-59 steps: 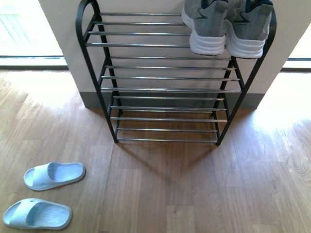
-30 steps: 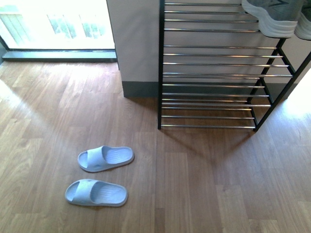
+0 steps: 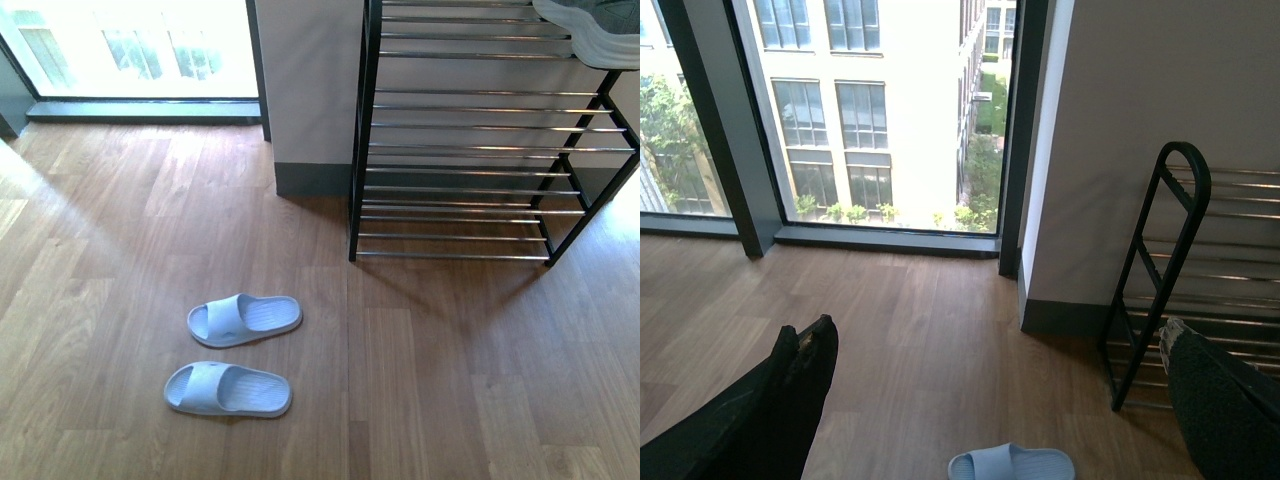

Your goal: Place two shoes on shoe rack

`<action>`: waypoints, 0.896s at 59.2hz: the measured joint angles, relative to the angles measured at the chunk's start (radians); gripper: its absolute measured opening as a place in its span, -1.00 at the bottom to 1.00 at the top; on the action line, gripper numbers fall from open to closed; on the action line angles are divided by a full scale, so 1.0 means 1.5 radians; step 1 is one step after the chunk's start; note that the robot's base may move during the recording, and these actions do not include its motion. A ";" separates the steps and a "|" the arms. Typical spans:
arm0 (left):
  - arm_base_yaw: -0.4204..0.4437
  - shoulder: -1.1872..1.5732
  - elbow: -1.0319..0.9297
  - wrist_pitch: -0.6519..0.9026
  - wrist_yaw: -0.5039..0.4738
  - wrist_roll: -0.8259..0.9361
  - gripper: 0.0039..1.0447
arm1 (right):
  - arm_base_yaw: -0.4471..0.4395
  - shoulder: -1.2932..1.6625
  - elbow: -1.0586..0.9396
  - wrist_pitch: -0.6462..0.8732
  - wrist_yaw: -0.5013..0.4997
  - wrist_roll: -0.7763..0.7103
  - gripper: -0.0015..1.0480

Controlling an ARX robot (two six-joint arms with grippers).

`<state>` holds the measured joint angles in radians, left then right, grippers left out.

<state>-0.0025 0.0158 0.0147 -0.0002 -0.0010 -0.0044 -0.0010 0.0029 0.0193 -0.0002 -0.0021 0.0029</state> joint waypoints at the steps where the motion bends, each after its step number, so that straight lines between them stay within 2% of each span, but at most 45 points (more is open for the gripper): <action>1: 0.000 0.000 0.000 0.000 0.000 0.000 0.83 | 0.000 0.000 0.000 0.000 0.000 0.000 0.82; 53: 0.000 0.000 0.000 0.000 0.000 0.000 0.83 | 0.000 0.000 0.000 0.000 0.002 0.000 0.82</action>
<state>-0.0025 0.0158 0.0147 -0.0006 -0.0013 -0.0044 -0.0010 0.0029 0.0193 -0.0006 0.0002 0.0029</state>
